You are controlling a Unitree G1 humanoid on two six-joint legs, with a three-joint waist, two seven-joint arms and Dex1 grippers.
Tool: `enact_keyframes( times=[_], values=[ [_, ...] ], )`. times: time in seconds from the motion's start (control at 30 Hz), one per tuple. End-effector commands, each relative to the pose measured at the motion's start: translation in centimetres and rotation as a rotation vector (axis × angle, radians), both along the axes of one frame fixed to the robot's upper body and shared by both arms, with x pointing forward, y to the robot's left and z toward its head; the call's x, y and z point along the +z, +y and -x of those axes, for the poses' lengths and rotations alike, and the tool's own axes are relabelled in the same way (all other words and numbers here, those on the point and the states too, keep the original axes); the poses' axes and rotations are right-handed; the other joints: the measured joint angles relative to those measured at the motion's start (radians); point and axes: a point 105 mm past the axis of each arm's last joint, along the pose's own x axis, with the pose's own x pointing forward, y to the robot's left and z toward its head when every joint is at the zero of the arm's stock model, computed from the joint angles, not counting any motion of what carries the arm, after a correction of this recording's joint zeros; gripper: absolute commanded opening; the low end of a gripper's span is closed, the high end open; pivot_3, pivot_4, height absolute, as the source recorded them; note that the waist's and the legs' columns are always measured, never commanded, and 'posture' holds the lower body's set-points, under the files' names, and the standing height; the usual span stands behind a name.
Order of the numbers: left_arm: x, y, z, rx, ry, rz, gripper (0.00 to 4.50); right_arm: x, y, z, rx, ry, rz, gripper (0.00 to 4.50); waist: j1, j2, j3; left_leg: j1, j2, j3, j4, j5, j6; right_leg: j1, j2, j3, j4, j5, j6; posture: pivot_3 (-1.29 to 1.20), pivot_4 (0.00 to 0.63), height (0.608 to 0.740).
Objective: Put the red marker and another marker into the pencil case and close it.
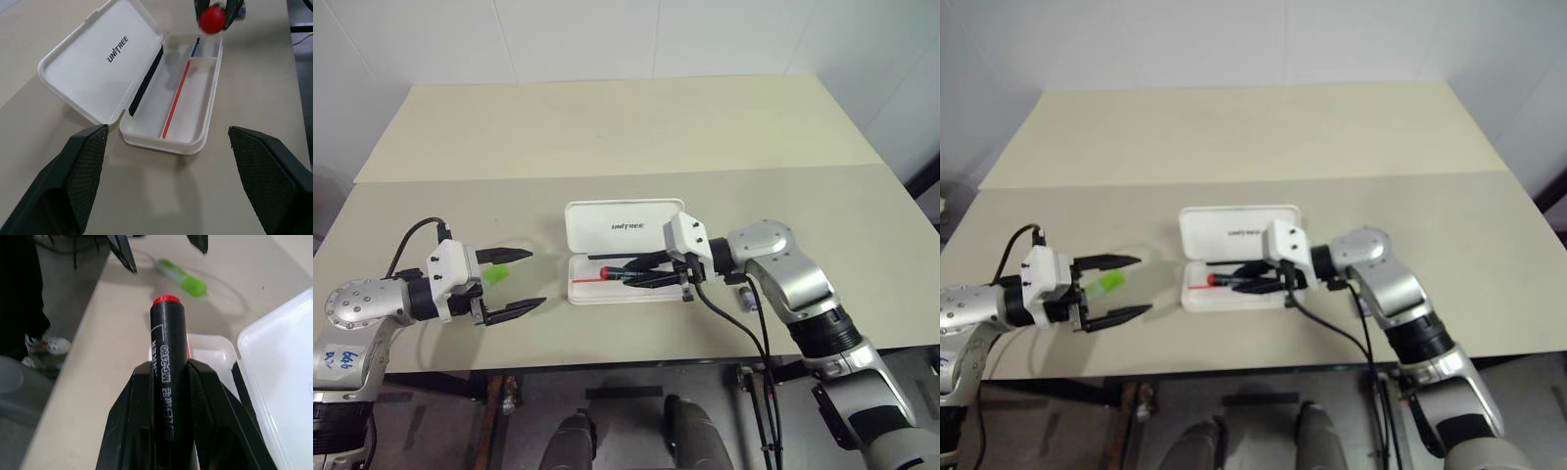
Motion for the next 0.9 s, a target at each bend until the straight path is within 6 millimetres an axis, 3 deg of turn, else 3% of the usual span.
enact_keyframes(
  times=[0.03, 0.47, 0.7, 0.8, 0.83, 0.9],
  values=[
    [1.3, -0.1, 0.2, 0.005, -0.056, 0.015, 4.18, 0.9, 1.2, -0.5, 0.037, -0.113, 0.007, 0.58, 0.0, 0.0, 0.0, 0.0, 0.0, 0.0, 0.0, 0.0, 0.0, 0.0, 0.0, 0.0, 0.0, 0.0, 0.0, 0.0, 0.15, 0.74],
    [1.2, -0.3, 0.2, 0.015, -0.053, 0.025, 4.18, 0.4, 3.0, -2.3, 0.003, -0.219, 0.004, 0.58, 0.0, 0.0, 0.0, 0.0, 0.0, 0.0, -0.001, 0.0, 0.0, 0.0, 0.0, 0.0, 0.002, 0.0, 0.0, 0.0, 0.15, 0.74],
    [1.0, -0.5, 0.1, 0.012, -0.053, 0.031, 4.18, 0.4, 2.9, -2.4, 0.005, -0.24, -0.006, 3.08, -0.001, 0.0, 0.0, 0.0, 0.0, 0.0, -0.001, 0.0, 0.0, 0.0, 0.0, 0.0, 0.002, 0.0, 0.0, 0.0, 0.15, 0.74],
    [1.0, -0.6, 0.1, 0.009, -0.053, 0.033, 4.18, 1.2, 3.1, -2.1, 0.013, -0.231, -0.044, 4.24, -0.001, 0.0, 0.0, 0.0, 0.0, 0.0, -0.001, 0.0, 0.0, 0.0, 0.0, 0.0, 0.002, 0.0, 0.0, 0.0, 0.15, 0.74],
    [1.0, -0.7, 0.0, 0.008, -0.054, 0.034, 4.18, 1.8, 3.2, -2.0, 0.009, -0.213, -0.075, 4.47, -0.001, 0.0, 0.0, 0.0, 0.0, 0.0, -0.001, 0.0, 0.0, 0.0, 0.0, 0.0, 0.002, 0.0, 0.0, 0.0, 0.15, 0.74],
    [1.0, -0.7, 0.0, 0.007, -0.054, 0.034, 4.18, 3.1, 3.3, -1.7, -0.01, -0.146, -0.151, 4.47, -0.001, 0.0, 0.0, 0.0, 0.0, 0.0, -0.001, 0.0, 0.0, 0.0, 0.0, 0.0, 0.002, 0.0, 0.0, 0.0, 0.15, 0.74]
  ],
)
